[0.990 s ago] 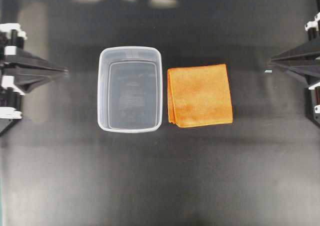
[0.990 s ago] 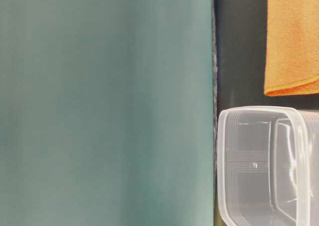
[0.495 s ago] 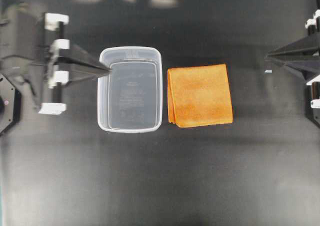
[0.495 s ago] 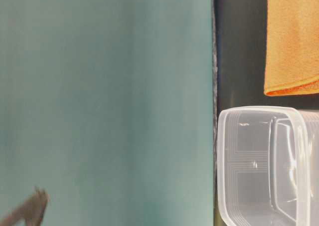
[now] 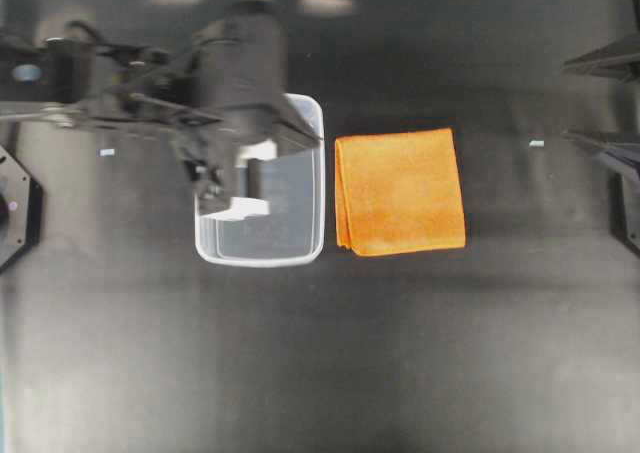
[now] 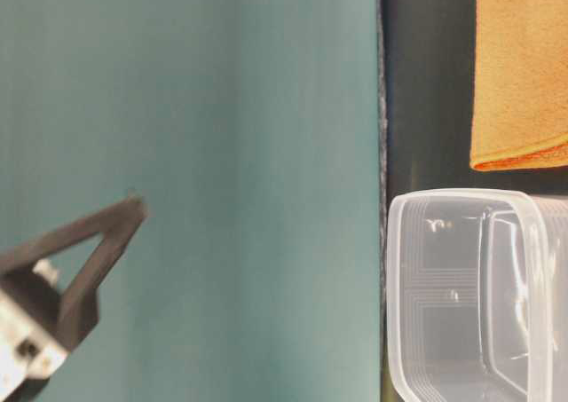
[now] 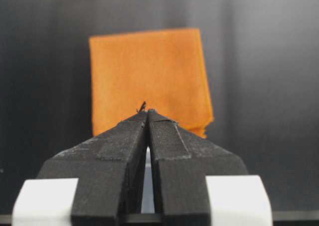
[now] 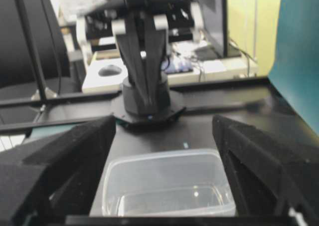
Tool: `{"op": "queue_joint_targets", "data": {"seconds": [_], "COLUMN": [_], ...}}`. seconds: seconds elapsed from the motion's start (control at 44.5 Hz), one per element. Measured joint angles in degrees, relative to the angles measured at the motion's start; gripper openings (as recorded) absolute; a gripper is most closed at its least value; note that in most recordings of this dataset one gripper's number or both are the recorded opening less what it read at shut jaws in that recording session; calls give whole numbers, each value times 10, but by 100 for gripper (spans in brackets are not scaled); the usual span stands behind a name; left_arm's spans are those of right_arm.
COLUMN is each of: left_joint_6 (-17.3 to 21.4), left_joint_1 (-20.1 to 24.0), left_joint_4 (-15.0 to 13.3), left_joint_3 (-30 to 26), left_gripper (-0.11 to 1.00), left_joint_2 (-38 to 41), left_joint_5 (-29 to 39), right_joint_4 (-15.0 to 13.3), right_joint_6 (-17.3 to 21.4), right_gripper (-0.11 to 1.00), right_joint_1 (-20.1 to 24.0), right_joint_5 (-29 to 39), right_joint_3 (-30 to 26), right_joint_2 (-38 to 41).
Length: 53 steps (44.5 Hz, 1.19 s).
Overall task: Place the orange towel into the container with the left arm.
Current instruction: 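Lower the open left gripper onto the orange towel and close it, then lift the gripped orange towel off the table with the left gripper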
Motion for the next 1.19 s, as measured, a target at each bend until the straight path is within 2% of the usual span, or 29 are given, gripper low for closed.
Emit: {"op": "queue_joint_targets", "data": {"seconds": [0.022,0.09,0.27,0.36,0.45,0.9,1.192], "left_joint_6": [3,19,42,41,44,54,52], "left_joint_1": [0,1,-1,-1,-1,9,9], "left_joint_4": [0,0,0,0,0,0,0], "left_joint_3": [-7,-37,-138,-178,-218,-310,-321], "left_gripper": [2,16,73,89,90,90,89], "left_joint_2": [6,38,141,185,237,422,469], "left_joint_5": [5,27,98,127,147,149,148], "right_joint_4": [1,1,1,1,1,1,1], "right_joint_6": [-1,0,-1,-3,-3,-1,0], "right_gripper": [76,76,76,76,76,76,76], "right_joint_1": [0,0,0,0,0,-1,-1], "right_joint_5": [0,0,-1,-3,-3,-4,-4], "right_joint_3": [0,0,0,0,0,0,0], "right_joint_2": [-2,-7,-17,-25,-33,-40,-40]}}
